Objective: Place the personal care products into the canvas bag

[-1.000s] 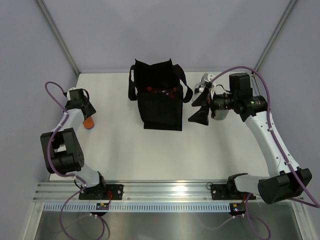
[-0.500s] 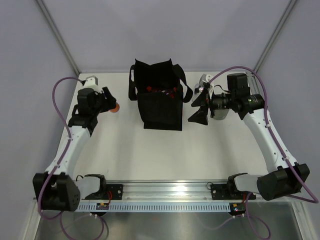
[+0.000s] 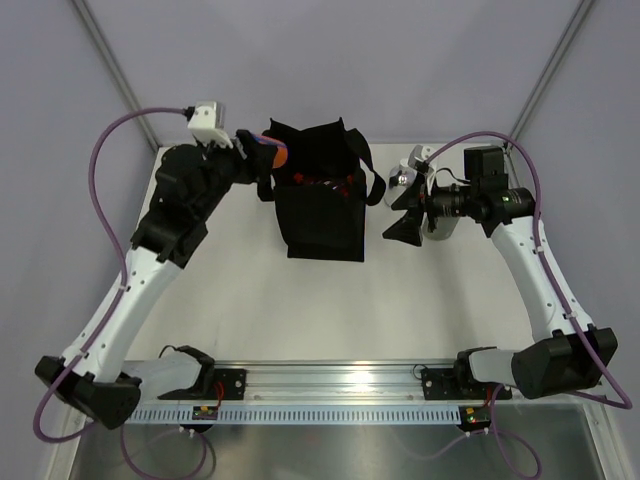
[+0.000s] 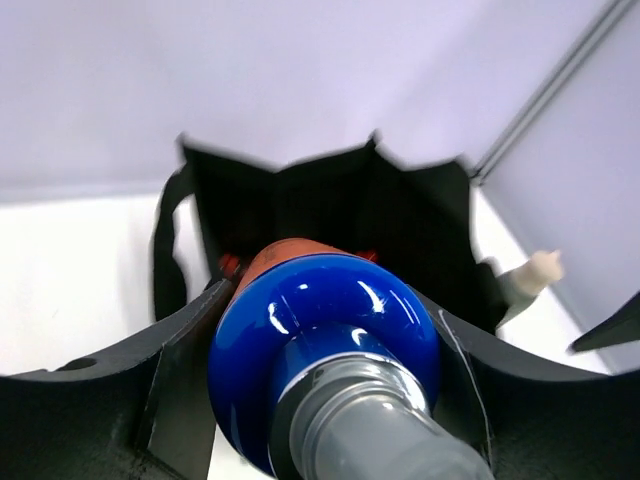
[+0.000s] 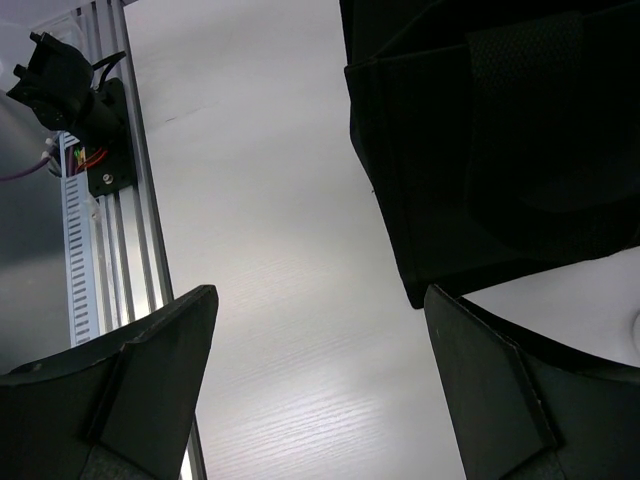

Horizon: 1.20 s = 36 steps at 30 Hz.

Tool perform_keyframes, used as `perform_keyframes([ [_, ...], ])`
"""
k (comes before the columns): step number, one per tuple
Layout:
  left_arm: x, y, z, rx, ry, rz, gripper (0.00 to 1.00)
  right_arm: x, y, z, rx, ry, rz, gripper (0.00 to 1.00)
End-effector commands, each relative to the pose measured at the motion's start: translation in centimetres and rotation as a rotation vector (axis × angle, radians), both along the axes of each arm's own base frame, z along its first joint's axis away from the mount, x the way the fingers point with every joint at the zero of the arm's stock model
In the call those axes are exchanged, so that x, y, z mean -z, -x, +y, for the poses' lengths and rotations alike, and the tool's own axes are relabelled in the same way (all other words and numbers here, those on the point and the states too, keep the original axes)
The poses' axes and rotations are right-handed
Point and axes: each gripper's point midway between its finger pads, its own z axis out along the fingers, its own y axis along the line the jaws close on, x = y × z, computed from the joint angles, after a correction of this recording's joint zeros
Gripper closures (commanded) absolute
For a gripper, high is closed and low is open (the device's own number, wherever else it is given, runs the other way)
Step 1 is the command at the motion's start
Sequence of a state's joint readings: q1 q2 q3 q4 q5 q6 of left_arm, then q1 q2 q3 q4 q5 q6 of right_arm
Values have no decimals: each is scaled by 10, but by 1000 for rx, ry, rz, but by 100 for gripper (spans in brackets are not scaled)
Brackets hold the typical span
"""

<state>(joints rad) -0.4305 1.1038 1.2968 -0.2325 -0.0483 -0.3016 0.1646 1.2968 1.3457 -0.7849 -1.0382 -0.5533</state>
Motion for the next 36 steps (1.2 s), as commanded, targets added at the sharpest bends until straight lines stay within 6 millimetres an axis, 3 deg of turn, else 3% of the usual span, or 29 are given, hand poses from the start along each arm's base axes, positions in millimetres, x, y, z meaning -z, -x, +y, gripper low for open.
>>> perform_keyframes([
  [1,-56,-30,-21,17,33,-151,100,2,-3,-3,0,-7,-3,7],
  [2,-68,-36,-24,16,37,-170,100,3,-5,-5,5,-8,0,7],
  [3,-66,-44,-29,25,30,-163,100,3,-5,-6,9,-9,3,7],
  [4,-50,-61,-39,36,12,-122,100,3,-6,-7,15,-8,-1,7],
  [6,-49,-73,-50,60,15,-112,100,4,-9,-11,27,-11,3,7],
  [7,-32,-88,-58,64,10,-69,100,4,-9,-12,31,-12,4,7],
  [10,-24,-97,-77,124,21,-47,100,3,-12,-15,41,-14,4,7],
  [17,16,-122,-115,197,16,24,100,9,-15,-17,48,-7,23,7],
  [21,57,-136,-136,237,8,100,86,12,-18,-18,57,4,30,6],
  [24,79,-141,-149,256,-1,150,67,13,-20,-20,65,4,36,6],
  [25,85,-142,-151,262,-6,161,67,13,-21,-21,68,4,36,6],
  [28,98,-141,-159,288,-26,183,45,14,-23,-25,83,3,38,6],
  [29,98,-138,-161,307,-29,182,33,14,-24,-26,86,3,41,6],
  [32,93,-136,-161,320,-38,168,11,16,-26,-27,97,6,46,6],
  [34,86,-135,-160,324,-46,145,3,17,-28,-29,105,8,50,6],
  [36,74,-131,-159,328,-48,122,1,19,-30,-30,110,10,53,6],
])
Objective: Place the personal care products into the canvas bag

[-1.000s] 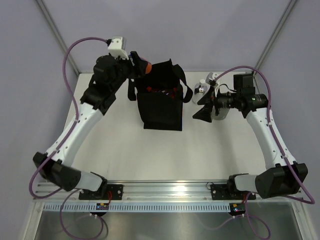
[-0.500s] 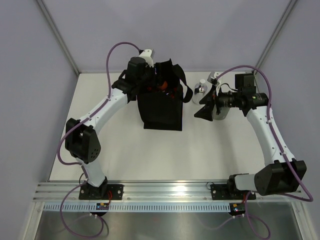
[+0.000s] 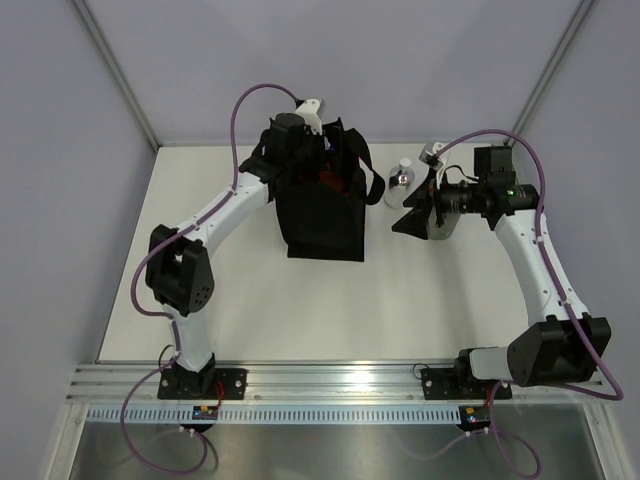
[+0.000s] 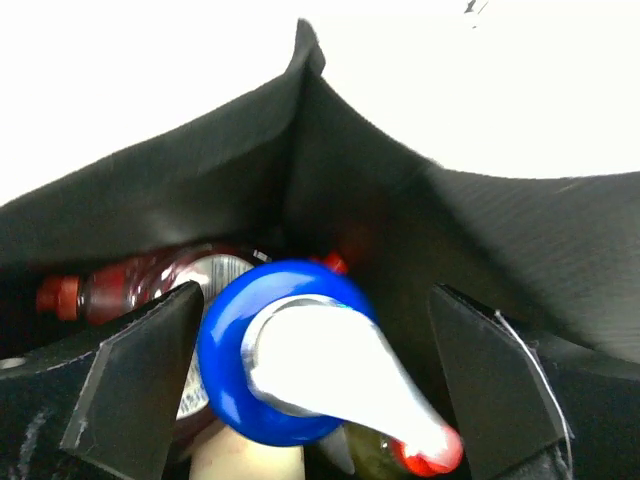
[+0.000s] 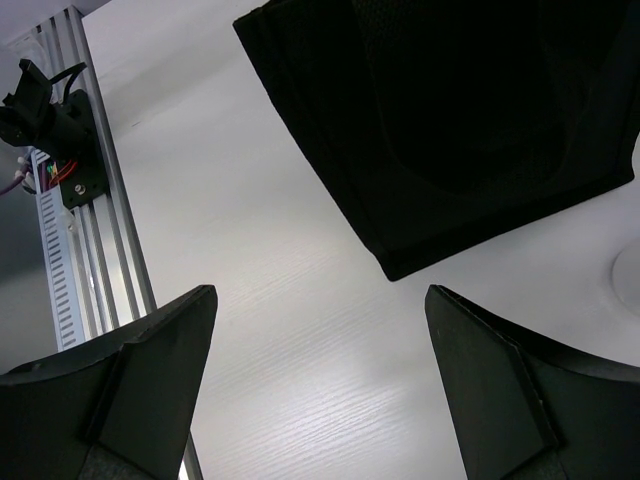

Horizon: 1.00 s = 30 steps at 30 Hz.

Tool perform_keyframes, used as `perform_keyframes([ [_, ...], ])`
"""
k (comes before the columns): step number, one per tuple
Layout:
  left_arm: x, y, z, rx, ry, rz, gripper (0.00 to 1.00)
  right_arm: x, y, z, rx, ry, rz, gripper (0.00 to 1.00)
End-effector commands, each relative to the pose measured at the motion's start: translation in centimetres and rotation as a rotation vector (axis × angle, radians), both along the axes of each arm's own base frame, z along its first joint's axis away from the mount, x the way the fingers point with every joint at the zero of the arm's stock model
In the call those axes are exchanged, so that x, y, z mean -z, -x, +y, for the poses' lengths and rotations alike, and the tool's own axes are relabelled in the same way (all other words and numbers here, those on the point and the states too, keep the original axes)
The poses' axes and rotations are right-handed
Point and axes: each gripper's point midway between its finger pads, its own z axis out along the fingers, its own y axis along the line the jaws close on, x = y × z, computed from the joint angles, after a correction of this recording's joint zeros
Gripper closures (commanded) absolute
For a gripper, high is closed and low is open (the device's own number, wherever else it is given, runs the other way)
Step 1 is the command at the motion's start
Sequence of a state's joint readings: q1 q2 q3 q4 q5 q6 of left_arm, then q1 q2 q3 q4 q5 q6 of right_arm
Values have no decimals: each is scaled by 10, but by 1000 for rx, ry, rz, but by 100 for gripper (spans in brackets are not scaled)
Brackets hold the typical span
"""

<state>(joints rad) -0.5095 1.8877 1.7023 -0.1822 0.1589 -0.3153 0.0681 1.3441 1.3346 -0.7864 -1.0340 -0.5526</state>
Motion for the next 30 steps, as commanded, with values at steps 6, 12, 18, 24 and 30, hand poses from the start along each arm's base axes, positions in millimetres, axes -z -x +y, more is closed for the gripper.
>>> perform_keyframes([
  [6,-123,19,0,76,81,-265,1,3,-14,-12,54,1,5,6],
  [12,-148,43,28,49,6,-334,1,5,-31,-35,174,22,9,5],
  [18,-132,92,81,-26,-105,-362,1,-3,-38,-49,284,68,-13,4],
  [24,-106,144,136,-129,-174,-394,1,1,-49,-77,488,168,11,4],
  [30,-56,178,165,-161,-230,-342,1,-11,-63,-119,862,175,54,4],
])
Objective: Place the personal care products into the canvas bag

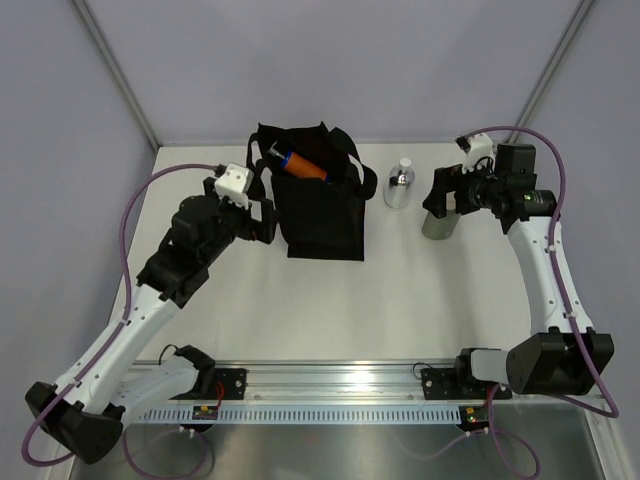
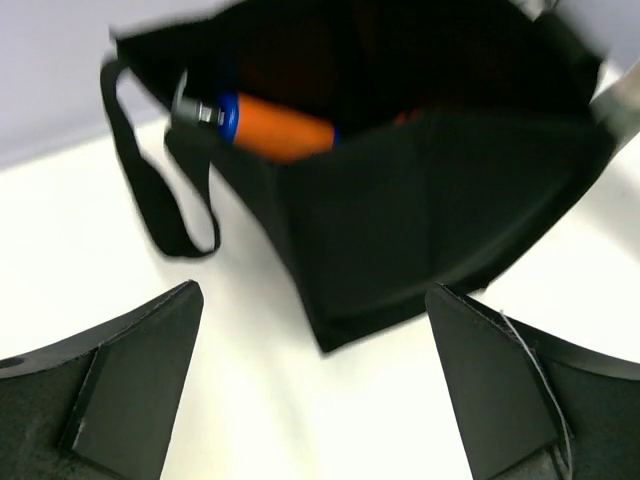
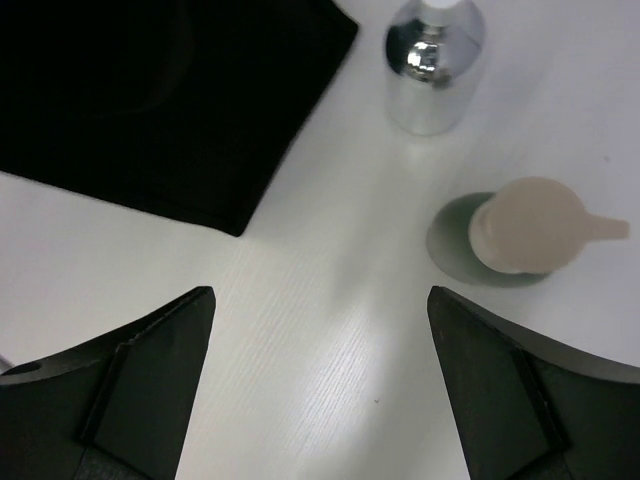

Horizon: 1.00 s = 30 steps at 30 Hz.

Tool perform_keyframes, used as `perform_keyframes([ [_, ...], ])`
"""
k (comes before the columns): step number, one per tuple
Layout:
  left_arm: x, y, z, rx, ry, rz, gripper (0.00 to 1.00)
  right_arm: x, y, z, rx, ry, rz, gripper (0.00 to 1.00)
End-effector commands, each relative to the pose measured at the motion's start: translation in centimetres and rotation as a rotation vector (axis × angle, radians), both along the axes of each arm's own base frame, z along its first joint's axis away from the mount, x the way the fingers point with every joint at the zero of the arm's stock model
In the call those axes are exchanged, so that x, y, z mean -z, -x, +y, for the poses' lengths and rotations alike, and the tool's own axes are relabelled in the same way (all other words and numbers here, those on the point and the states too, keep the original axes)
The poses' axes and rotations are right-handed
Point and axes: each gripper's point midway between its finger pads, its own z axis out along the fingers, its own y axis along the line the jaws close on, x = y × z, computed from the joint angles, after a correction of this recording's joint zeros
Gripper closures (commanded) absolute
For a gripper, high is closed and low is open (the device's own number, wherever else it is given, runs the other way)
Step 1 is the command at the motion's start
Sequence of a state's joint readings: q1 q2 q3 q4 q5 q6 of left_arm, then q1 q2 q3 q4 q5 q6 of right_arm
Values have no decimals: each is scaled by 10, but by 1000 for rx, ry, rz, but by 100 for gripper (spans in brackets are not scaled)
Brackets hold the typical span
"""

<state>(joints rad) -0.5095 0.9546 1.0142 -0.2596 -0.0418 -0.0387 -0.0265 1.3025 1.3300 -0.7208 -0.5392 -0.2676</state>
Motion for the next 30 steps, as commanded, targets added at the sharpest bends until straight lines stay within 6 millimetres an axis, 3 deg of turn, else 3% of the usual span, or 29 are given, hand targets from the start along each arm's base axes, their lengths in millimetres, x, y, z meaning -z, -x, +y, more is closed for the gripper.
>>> perform_keyframes([
  [1,11,10,19,-53,-44,-11,1,-25,-16,-40,337,19,-57,3],
  [2,17,13,23,-65,-53,0,1,-22,-20,-58,454,50,-58,2],
  [8,36,33,49,-124,-100,-5,1,13,-40,-79,704,-18,10,1],
  [15,62,49,74,-207,-125,28,1,55,-66,-77,821,-92,178,1],
  [18,59,52,75,-210,-113,10,1,72,-73,-67,818,-130,212,1],
  [27,65,50,81,-239,-136,25,1,103,-92,-54,919,17,113,1],
  [30,66,50,83,-247,-145,29,1,112,-95,-65,988,101,105,1],
])
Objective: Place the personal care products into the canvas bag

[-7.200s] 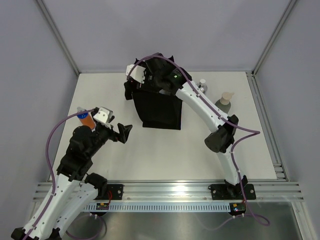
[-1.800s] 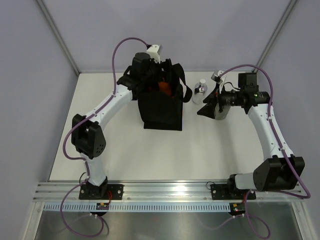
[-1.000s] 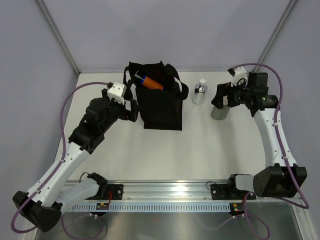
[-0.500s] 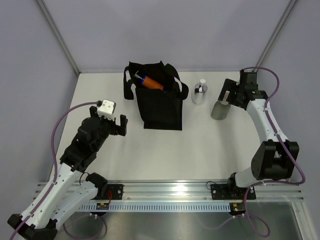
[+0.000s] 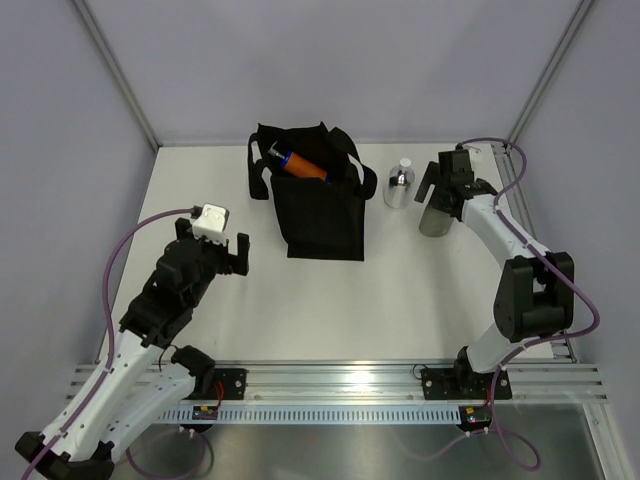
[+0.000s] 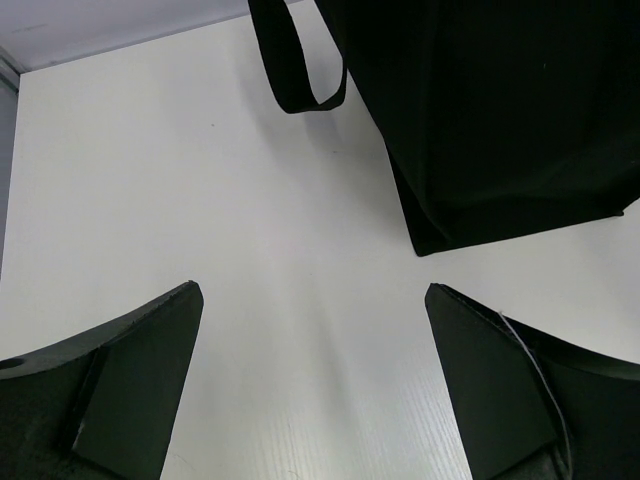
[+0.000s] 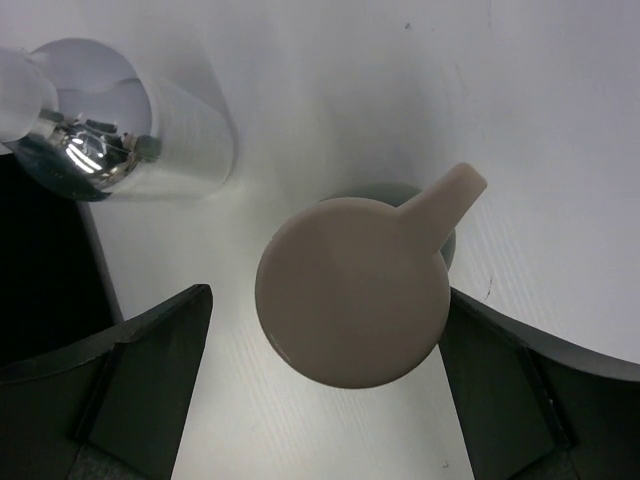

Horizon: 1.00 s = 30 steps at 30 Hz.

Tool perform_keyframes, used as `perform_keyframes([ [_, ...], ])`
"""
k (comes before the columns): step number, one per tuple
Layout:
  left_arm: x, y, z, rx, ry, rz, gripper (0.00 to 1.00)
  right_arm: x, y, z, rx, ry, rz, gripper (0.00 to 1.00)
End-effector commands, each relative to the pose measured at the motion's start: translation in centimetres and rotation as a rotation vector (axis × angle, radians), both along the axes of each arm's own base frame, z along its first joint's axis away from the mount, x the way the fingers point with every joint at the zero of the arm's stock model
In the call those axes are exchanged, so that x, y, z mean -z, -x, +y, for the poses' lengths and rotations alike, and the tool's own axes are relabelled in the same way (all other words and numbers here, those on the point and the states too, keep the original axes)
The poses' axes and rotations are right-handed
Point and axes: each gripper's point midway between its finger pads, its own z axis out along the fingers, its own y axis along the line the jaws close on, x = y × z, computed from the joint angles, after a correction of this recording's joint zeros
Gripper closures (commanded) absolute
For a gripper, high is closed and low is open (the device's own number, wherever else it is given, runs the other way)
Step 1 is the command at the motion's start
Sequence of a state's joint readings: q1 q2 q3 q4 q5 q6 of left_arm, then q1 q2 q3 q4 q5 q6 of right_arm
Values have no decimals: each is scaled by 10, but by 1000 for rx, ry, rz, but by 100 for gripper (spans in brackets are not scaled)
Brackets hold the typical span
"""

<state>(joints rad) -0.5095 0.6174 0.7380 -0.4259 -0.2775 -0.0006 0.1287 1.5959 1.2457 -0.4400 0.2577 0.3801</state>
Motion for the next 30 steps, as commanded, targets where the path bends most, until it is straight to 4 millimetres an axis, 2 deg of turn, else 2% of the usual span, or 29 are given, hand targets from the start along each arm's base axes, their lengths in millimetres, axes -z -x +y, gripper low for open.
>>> perform_keyframes([
  [1,-4,-3,5,-27,-13,-22,1,2,-13,-30,172,142,-27,1],
  [3,-5,-4,5,-29,-12,-24,1,7,-12,-37,192,184,-15,0],
  [10,-1,-4,4,-23,-23,-14,1,25,-20,-37,182,204,29,1],
  [12,-2,-4,5,-27,-24,-16,1,28,-22,-36,173,205,32,3],
  [16,-3,-3,6,-33,-22,-25,1,26,-19,-30,125,178,6,13],
  [20,-3,-3,5,-23,-21,-24,1,19,-15,-35,108,140,-20,27],
  [21,-2,-3,5,-23,-23,-21,1,19,-14,-37,106,127,-19,36],
  [23,-3,-3,5,-23,-23,-21,1,20,-13,-41,90,109,-14,45],
  [24,-3,-3,5,-23,-23,-24,1,20,-13,-40,71,96,-15,55],
  [25,-3,-3,5,-23,-21,-24,1,19,-13,-39,56,91,-15,59],
  [27,-4,-2,5,-23,-19,-28,1,12,-10,-39,2,93,-33,73],
  [29,-5,-2,5,-22,-16,-32,1,10,-6,-24,-132,70,-38,77],
  [30,-6,-2,5,-19,-15,-34,1,-3,-4,-11,-215,29,-79,81],
])
